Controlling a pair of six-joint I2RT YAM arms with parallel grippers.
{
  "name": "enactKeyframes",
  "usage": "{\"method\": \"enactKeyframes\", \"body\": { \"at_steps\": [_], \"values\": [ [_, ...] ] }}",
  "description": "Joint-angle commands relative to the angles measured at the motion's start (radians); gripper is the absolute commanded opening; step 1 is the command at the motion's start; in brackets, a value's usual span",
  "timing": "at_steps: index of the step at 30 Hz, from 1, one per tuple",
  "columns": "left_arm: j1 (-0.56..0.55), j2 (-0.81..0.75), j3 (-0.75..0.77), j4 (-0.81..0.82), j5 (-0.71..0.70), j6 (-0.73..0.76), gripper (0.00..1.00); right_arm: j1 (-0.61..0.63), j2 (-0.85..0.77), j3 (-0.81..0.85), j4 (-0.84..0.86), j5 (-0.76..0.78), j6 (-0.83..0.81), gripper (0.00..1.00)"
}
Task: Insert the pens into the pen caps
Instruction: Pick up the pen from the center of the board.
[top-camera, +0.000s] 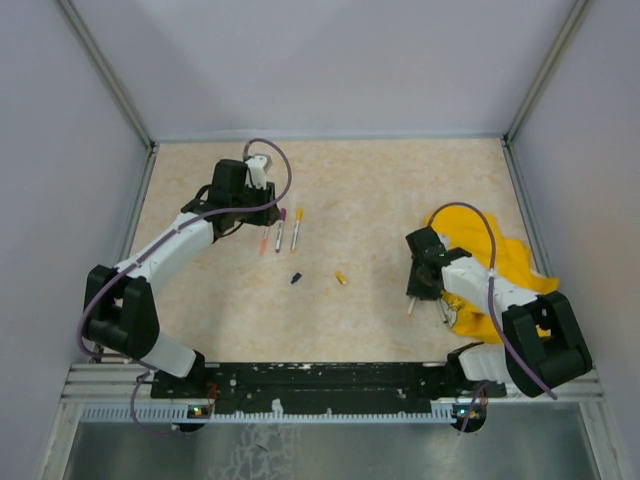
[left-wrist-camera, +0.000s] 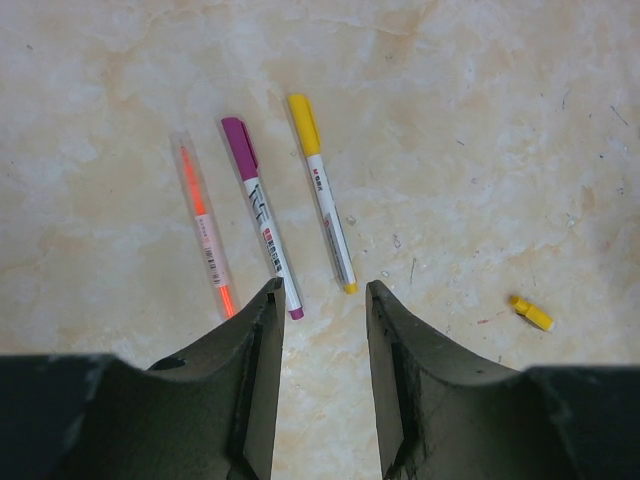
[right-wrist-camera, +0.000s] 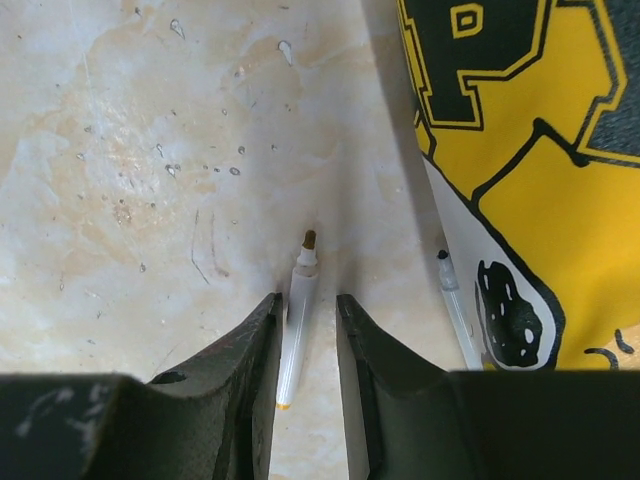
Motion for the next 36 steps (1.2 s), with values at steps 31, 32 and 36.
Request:
{"method": "enactKeyframes", "body": {
  "at_steps": [31,32,36],
  "values": [
    [0.004,-0.002,0.034,0.013,0.037,0.022,0.42,0.044,-0.002,0.024,0.022,0.035,0.005,0.12],
    [0.003,-0.007,0.031,0.016,0.044,0.021,0.42,0.044,-0.014,0.024,0.024,0.034,0.002,0.10],
    [0.003,-0.034,0.012,0.051,0.103,0.016,0.43,0.044,-0.081,0.029,0.059,0.011,-0.030,0.06]
  ]
}}
